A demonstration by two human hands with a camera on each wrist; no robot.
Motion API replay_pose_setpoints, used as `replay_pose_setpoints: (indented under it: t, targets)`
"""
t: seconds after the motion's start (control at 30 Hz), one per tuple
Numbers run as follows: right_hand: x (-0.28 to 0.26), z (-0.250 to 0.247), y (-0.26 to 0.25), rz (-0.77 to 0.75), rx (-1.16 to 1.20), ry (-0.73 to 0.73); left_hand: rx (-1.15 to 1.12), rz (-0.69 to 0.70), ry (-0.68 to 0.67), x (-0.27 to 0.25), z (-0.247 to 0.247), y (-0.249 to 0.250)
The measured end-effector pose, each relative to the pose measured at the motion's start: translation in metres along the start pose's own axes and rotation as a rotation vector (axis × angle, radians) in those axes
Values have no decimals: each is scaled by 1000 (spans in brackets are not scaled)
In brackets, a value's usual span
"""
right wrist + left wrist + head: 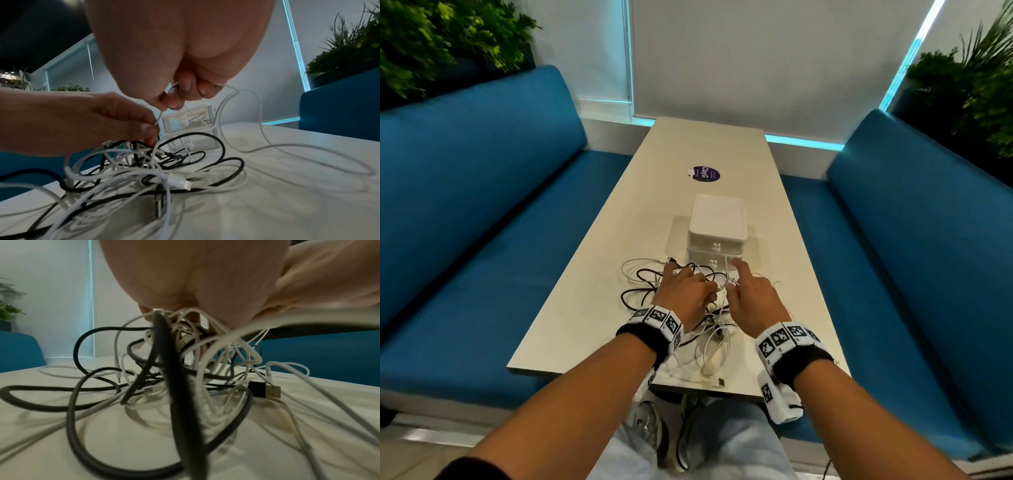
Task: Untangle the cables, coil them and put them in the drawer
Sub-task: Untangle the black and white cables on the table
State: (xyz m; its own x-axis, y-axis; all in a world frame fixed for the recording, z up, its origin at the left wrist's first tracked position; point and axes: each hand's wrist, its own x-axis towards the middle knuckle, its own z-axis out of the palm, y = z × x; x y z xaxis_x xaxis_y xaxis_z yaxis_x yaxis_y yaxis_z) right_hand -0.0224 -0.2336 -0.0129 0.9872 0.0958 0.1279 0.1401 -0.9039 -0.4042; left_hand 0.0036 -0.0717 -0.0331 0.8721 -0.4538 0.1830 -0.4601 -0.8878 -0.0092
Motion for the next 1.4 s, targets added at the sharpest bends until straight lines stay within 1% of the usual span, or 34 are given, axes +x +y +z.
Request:
replay_pose_setpoints:
  t: [0.07, 0.13, 0.17, 0.2, 0.33, 0.37, 0.43, 0.57, 0.67, 0.83, 0.97, 1.07, 1.2, 1.4]
  targets:
    - [-2, -1, 2, 36, -53, 21, -6, -18, 7, 0, 0, -2]
    - [-2, -7, 11, 116, -110, 48, -34, -43, 8, 0, 3, -6]
    - [-3, -10, 15, 139, -109, 49, -52, -54, 5, 0, 6, -7]
    - [-4, -13, 19, 131, -84, 38, -62, -58, -4, 0, 8, -8]
    - [-6, -15, 13, -88, 8, -52, -39, -5, 11, 2, 10, 0]
    - [-4, -12, 7, -126, 8, -72, -31, 17, 17, 3, 9, 1]
    - [0, -3, 0, -141, -9, -114, -28, 44, 11, 3, 9, 3]
    - [7, 0, -4, -56, -16, -144, -41, 37, 22, -4, 11, -5]
    - [9, -9, 1, -39, -80, -157, -34, 52, 11, -3, 10, -7]
    - [4, -22, 16, 2, -195, -90, -103, 61, 51, 3, 12, 0]
    - [-2, -23, 15, 39, -254, -84, -103, 56, 60, 6, 11, 6]
    - [-4, -20, 12, 69, -250, -73, -121, 54, 70, 8, 13, 7]
    - [-6, -23, 14, 109, -262, -93, -129, 25, 21, 6, 11, 2]
    - [-5, -19, 16, 228, -154, -132, -110, -26, 2, 6, 13, 3]
